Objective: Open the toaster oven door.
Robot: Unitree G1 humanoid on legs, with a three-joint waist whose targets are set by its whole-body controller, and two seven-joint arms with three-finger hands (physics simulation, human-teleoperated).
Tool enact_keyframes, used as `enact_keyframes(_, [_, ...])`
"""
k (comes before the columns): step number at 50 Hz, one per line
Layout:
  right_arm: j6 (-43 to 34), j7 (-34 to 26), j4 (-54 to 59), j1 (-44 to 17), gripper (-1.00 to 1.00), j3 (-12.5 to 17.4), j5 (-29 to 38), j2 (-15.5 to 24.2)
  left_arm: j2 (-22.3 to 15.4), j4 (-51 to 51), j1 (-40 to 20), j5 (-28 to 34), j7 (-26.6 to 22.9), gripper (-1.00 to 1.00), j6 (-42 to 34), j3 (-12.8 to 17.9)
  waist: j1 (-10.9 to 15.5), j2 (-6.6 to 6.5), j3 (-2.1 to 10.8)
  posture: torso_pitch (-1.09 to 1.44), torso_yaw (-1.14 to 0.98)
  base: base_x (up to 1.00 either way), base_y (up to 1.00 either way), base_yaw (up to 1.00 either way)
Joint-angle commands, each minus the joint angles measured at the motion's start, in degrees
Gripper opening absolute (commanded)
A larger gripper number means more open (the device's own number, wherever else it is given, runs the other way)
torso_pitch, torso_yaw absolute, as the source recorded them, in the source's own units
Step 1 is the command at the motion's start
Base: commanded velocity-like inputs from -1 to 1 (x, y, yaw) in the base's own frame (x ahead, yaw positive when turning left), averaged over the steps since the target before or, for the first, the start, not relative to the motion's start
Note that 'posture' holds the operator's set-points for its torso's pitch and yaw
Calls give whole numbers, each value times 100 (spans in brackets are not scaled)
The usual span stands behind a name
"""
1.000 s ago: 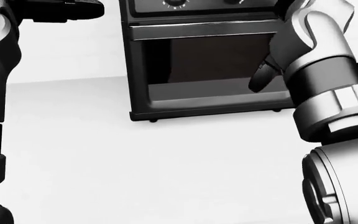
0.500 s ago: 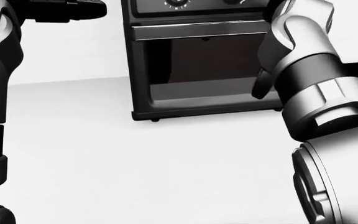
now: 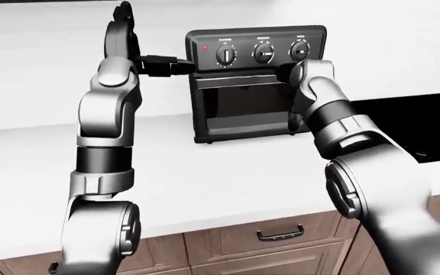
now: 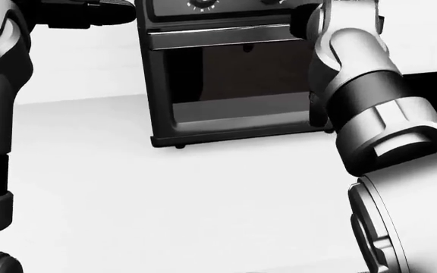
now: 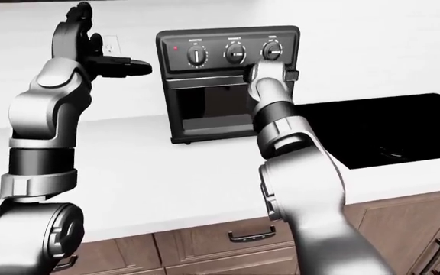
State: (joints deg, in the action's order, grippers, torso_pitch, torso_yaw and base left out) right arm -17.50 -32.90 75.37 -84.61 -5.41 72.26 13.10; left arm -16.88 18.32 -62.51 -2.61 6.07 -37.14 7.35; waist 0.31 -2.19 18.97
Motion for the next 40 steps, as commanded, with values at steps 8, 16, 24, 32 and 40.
enact_keyframes(8, [256, 742, -104, -346, 100, 49, 349, -12, -46, -184, -205, 25, 21, 100, 124, 40, 14, 6, 39, -54, 0, 0, 0, 0])
enact_keyframes(16, [294, 1232, -4, -372, 100, 158, 367, -68, -14, -324, -176, -2, 34, 100, 27, 38, 29, 24, 36, -54, 0, 0, 0, 0])
enact_keyframes(24, [278, 1684, 107, -266, 100, 279, 273, 15, -30, -400, -186, -39, 38, 100, -41, 54, 40, 35, 41, -54, 0, 0, 0, 0])
enact_keyframes(32, [290, 2030, 157, -217, 100, 289, 288, 106, -12, -443, -138, -46, 47, 100, -47, 43, 61, 53, 53, -54, 0, 0, 0, 0])
enact_keyframes(40, [259, 2379, 223, -123, 100, 325, 348, 146, -10, -395, -122, -55, 41, 100, 1, 46, 85, 69, 58, -54, 0, 0, 0, 0])
